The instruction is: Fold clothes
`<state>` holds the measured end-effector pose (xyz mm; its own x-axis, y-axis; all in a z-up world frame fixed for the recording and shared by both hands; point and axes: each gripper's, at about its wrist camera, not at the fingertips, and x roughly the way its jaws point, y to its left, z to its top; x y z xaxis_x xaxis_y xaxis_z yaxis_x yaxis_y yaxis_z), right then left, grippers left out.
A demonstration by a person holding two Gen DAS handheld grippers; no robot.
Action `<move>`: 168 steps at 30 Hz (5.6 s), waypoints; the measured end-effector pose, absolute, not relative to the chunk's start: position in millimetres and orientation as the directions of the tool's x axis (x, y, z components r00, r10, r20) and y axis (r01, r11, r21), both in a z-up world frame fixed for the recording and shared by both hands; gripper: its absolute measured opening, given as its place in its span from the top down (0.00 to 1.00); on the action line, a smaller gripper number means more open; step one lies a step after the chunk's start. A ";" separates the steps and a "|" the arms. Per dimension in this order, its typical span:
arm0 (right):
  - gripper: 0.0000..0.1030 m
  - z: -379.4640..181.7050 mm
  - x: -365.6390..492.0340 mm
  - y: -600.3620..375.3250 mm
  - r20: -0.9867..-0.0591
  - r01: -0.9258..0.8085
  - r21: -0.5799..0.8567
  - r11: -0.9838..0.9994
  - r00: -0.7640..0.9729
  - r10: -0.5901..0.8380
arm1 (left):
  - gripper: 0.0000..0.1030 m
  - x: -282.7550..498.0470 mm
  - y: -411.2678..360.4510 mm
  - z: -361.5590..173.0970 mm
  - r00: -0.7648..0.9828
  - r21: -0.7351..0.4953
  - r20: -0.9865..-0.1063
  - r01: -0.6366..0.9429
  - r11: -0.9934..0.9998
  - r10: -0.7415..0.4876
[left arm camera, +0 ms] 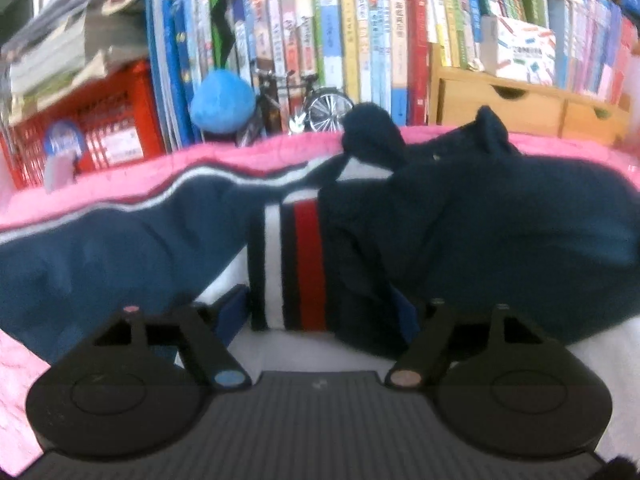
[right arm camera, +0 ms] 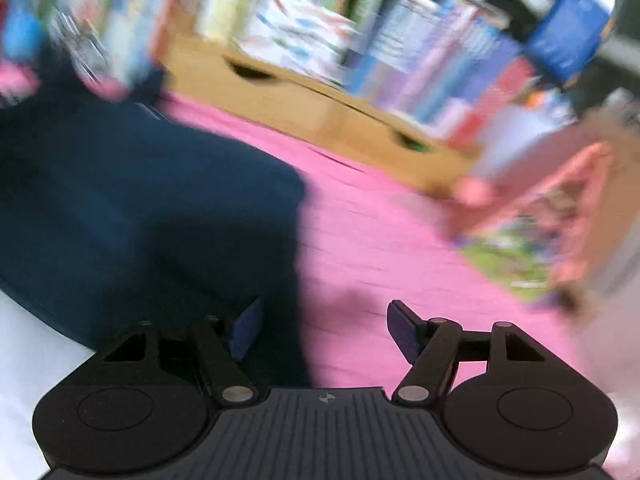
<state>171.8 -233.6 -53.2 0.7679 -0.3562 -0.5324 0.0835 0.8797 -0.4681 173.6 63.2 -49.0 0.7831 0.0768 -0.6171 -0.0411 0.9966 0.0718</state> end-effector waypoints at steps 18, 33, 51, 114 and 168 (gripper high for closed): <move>0.20 -43.1 158.3 -165.2 -0.638 -0.240 0.072 0.968 0.735 0.230 | 0.20 175.0 68.8 -49.0 0.774 0.045 -0.629 -0.055 0.997 0.071; 0.01 -56.9 164.0 -159.0 -0.635 -0.214 0.001 0.977 0.755 0.166 | 0.16 125.7 163.1 24.6 0.864 -0.037 -0.480 -0.194 0.980 0.153; 0.00 -54.9 161.6 -160.1 -0.638 -0.212 0.004 0.977 0.752 0.166 | 0.33 213.3 374.9 -28.9 0.444 0.085 -0.535 -0.818 0.568 0.719; 0.00 -54.7 161.1 -161.6 -0.638 -0.208 0.023 0.978 0.750 0.175 | 0.63 191.3 -14.9 5.3 0.860 0.071 -0.499 0.166 0.983 -0.109; 0.71 12.8 199.4 -161.7 -0.437 -0.090 -0.042 0.995 0.897 0.062 | 0.18 65.5 155.5 15.8 0.876 0.055 -0.453 -0.157 0.986 0.165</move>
